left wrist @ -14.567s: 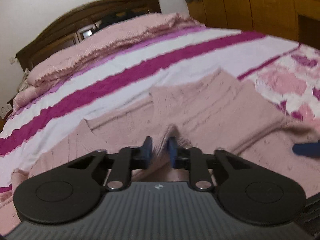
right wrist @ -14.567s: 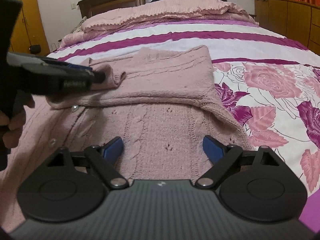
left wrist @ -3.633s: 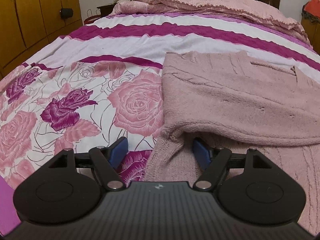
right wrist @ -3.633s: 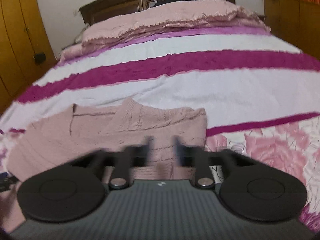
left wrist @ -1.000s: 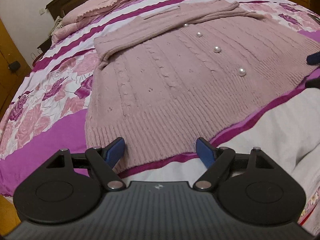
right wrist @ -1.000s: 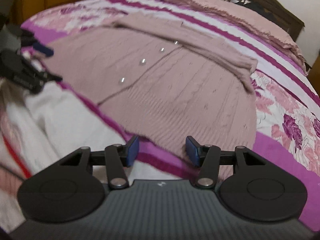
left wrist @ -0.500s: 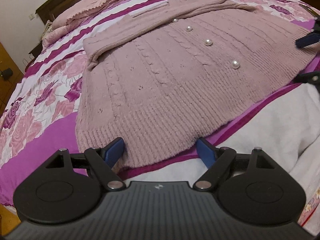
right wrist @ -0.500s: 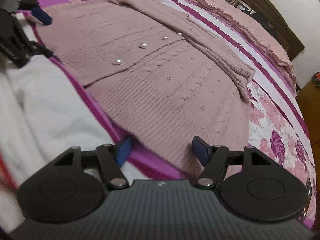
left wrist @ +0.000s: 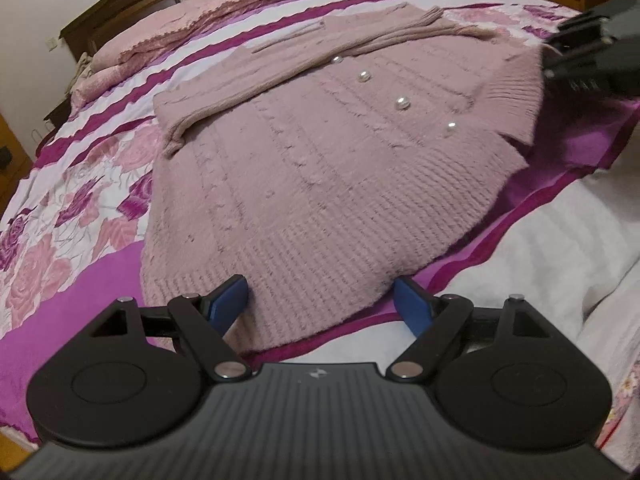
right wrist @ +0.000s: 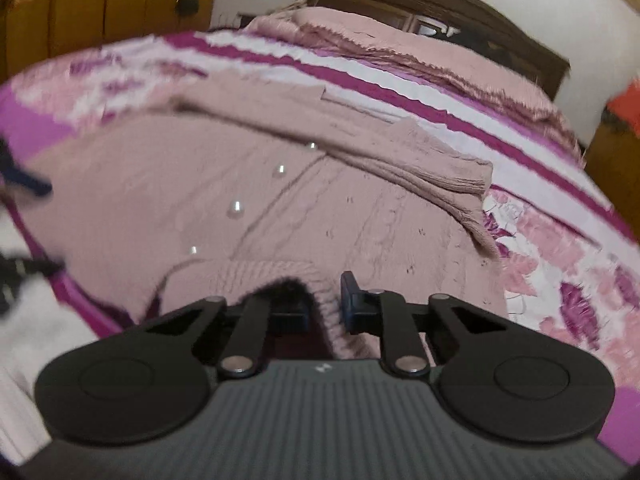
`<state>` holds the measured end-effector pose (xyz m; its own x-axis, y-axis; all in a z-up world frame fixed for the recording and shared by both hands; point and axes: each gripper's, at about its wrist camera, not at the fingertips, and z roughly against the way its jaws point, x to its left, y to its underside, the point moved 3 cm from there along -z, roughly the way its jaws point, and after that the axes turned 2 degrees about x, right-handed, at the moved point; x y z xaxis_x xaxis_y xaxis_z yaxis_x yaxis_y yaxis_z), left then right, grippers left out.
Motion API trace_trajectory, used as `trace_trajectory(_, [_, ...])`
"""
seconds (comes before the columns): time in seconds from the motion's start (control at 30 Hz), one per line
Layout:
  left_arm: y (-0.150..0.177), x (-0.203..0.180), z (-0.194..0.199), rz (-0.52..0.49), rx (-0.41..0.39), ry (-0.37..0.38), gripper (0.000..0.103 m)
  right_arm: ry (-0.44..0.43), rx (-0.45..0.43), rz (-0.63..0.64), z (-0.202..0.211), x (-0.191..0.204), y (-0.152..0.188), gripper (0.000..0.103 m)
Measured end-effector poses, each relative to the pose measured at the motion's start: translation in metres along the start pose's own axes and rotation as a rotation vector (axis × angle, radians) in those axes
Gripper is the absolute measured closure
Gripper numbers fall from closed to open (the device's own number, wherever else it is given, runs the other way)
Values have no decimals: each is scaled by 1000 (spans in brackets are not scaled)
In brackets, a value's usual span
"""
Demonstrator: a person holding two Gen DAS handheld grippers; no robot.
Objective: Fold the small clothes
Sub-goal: 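Grasp the hem with the left gripper while the right gripper grasps the hem too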
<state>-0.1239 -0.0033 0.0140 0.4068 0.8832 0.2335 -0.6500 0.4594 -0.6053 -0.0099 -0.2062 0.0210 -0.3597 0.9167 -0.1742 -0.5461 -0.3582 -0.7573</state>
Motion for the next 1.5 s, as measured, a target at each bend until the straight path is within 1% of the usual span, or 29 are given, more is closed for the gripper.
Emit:
trace_trajectory(0.13, [-3,-7,4,-21,-37,44,18,-19,-4,-39,-1,-1,-11,86])
trace_trajectory(0.27, [-7,-17,-2,-69,-40,15,18,-30,-19,-63,0,-2,-19,86])
trace_trajectory(0.37, [-10,-11,-11,-38,-26,-8,18,-29,-24,-61,5,-3,-18,86])
trace_trajectory(0.47, [-11,1,-16,11,-17,-49,18,-25,3,-35,7,-3,-7,86])
trace_trajectory(0.57, [-11,11,-20,11,-13,-134,18,2,45,-14,5,-5,13,86])
trace_trajectory(0.63, [-11,15,-22,29,-14,-144,18,22,81,-15,2,-9,28,85])
trace_trajectory(0.7, [-12,18,-22,40,-16,-149,18,19,108,-39,0,-15,42,87])
trace_trajectory(0.8, [-14,21,-26,50,-12,-167,17,11,84,-49,1,-17,52,86])
trace_trajectory(0.93, [-15,22,-25,61,-23,-174,19,29,96,-17,-4,-13,51,85])
trace_trajectory(0.97, [-16,20,-23,57,-31,-169,25,34,91,-21,-4,-13,50,85])
trace_trajectory(1.0, [-16,19,-21,52,-40,-160,37,35,79,-34,-2,-14,50,85])
trace_trajectory(1.03, [-17,18,-20,51,-46,-144,43,35,62,-48,2,-15,48,86])
trace_trajectory(1.1, [-20,16,-16,64,-55,-119,75,33,23,-59,10,-16,44,86])
trace_trajectory(1.13, [-22,16,-15,73,-59,-109,83,39,9,-55,13,-17,42,91])
trace_trajectory(1.17, [-25,18,-13,88,-63,-96,89,49,-7,-48,16,-17,38,92])
trace_trajectory(1.27, [-37,24,-7,138,-91,-78,95,68,-49,-42,24,-19,27,94])
trace_trajectory(1.5, [-76,39,14,192,-197,-117,96,120,-143,-71,31,-31,-6,95])
